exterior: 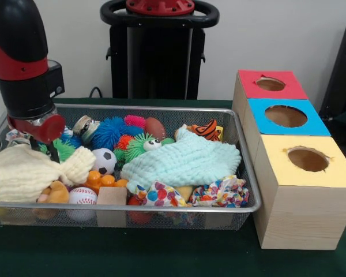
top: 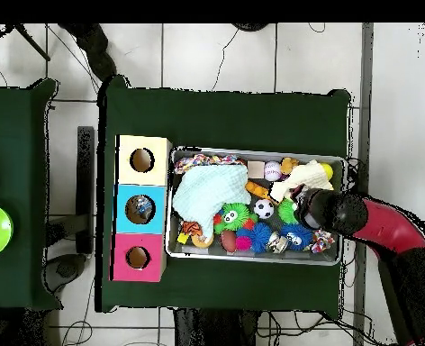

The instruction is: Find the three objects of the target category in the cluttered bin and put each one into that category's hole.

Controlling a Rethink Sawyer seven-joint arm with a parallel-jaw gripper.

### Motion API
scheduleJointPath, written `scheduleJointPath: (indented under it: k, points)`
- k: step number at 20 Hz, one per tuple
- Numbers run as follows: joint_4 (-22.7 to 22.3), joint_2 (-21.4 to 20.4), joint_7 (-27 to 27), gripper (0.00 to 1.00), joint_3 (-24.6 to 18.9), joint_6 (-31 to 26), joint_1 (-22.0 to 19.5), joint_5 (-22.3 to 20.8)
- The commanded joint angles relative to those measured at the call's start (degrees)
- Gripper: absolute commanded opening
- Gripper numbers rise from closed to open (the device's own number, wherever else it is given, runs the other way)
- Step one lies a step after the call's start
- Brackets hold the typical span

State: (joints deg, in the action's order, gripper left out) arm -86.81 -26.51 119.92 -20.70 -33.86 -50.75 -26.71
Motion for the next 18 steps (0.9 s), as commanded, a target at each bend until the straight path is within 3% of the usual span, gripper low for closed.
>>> scheduleJointPath:
  k: [1, 4, 9, 14, 18]
  points:
    - [6.81, -2.28, -0.55, 1.00, -1.03, -5.94, 1.58, 3.45]
    - [6.95, -2.87, 8.81, 1.00, 4.23, -5.38, 4.66, 5.26]
    - [4.80, -2.85, 15.75, 1.00, 8.76, -2.21, 7.10, 8.03]
    - [2.00, -3.38, 14.86, 1.00, 11.04, 1.31, 7.73, 10.87]
    - [2.48, -3.52, 13.15, 1.00, 11.72, 2.04, 7.81, 12.33]
